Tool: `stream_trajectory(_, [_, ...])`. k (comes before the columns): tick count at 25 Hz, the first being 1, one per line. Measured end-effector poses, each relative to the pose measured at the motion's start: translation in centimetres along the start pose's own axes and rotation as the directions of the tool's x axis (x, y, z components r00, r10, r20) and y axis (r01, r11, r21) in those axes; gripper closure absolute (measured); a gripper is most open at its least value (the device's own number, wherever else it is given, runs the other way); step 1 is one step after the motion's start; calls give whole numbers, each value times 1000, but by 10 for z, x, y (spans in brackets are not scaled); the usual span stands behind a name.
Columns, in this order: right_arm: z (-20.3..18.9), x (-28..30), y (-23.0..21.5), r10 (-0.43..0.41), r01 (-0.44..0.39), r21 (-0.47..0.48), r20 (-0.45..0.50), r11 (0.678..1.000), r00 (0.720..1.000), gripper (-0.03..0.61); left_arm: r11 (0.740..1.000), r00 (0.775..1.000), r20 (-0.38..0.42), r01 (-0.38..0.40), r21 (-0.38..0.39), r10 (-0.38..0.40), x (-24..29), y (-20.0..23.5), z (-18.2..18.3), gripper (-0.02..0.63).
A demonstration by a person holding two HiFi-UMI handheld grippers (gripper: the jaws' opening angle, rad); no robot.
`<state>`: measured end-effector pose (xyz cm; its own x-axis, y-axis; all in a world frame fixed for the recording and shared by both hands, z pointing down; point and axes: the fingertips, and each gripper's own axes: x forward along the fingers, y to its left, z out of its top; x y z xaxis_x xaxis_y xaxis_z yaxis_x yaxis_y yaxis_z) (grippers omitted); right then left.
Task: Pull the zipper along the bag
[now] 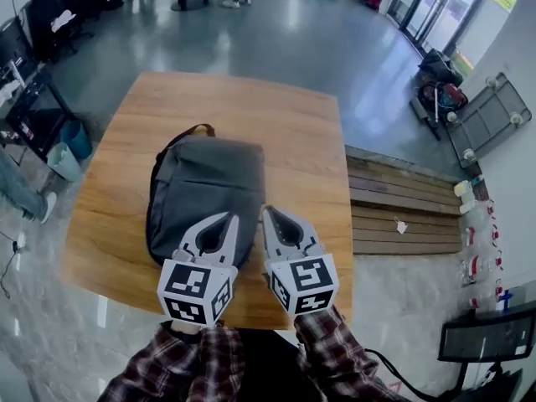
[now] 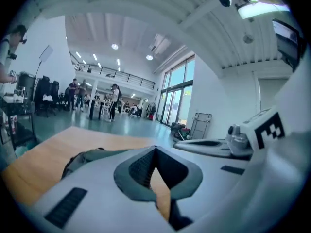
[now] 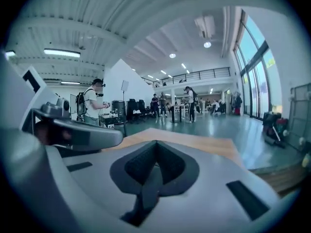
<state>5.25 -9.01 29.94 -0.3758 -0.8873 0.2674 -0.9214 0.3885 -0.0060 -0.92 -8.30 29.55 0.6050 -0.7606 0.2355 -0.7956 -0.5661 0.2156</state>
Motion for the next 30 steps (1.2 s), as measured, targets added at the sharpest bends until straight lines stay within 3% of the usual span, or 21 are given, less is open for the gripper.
stream_trajectory(4, [25, -13, 9, -38, 41, -31, 76, 999, 996, 569, 996, 995, 96, -2, 88, -6, 5, -17, 33, 606])
stream_trajectory(10, [36, -31, 0, -81, 87, -39, 135, 995, 988, 569, 994, 990, 137, 18, 111, -33, 1, -27, 38, 606])
stream_trajectory(17, [42, -33, -5, -87, 91, -26, 133, 995, 987, 569, 987, 993, 105, 30, 157, -47, 4, -32, 38, 606])
stream_trajectory(30, [33, -27, 15, -38, 37, 15, 52, 999, 998, 571, 988, 998, 56, -19, 153, 11, -12, -20, 39, 606])
